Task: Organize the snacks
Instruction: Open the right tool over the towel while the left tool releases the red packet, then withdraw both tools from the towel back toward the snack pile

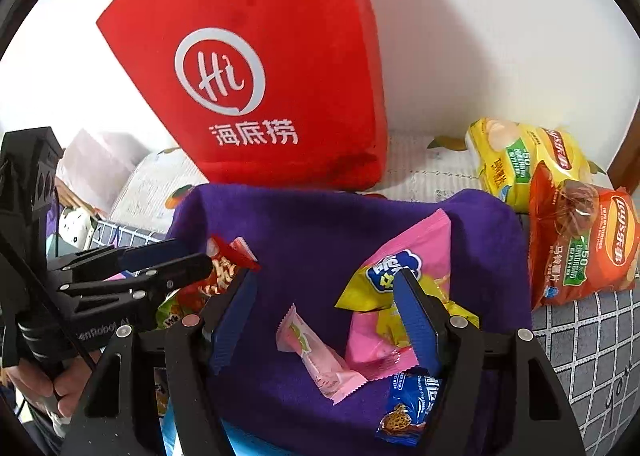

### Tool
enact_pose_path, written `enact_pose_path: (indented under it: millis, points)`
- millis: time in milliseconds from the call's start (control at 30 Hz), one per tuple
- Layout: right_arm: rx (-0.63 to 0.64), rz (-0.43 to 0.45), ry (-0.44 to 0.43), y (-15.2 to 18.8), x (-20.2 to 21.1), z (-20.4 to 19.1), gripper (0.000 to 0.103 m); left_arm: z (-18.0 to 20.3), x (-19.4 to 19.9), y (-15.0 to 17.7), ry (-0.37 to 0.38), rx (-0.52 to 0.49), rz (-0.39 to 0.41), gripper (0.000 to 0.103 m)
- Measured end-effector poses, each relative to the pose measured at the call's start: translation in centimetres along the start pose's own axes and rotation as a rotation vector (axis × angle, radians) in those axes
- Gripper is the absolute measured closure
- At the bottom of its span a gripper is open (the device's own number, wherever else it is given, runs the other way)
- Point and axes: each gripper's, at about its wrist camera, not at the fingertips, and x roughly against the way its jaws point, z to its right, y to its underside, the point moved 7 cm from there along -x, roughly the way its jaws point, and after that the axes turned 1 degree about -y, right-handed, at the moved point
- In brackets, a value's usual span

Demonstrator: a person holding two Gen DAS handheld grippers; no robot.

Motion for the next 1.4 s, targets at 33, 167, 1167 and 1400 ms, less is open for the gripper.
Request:
enact_pose_path:
  millis: [33,167,1167,1400]
  points:
    - [-0.007,0.006,0.005,0.0,0.1,0.1,0.032,0.0,0.1,0.0,0.0,0.0,0.001,0.054]
    - [-0.04,0.032,0.012,-0.2,0.6,0.6,0.032,0.0,0.6,-0.2,-0.006,-0.005,0.017,0.054]
    - [-0.11,0.13,0.093,9.9,12.8,-2.8,0.033,1.6,16.8,5.4,-0.057,-0.122,0.244,0.054]
    - [-0.1,0.12,0.077,14.6,14.3,-4.7,0.033,0.7,19.0,9.5,-0.057,-0.099,0.252,0.054]
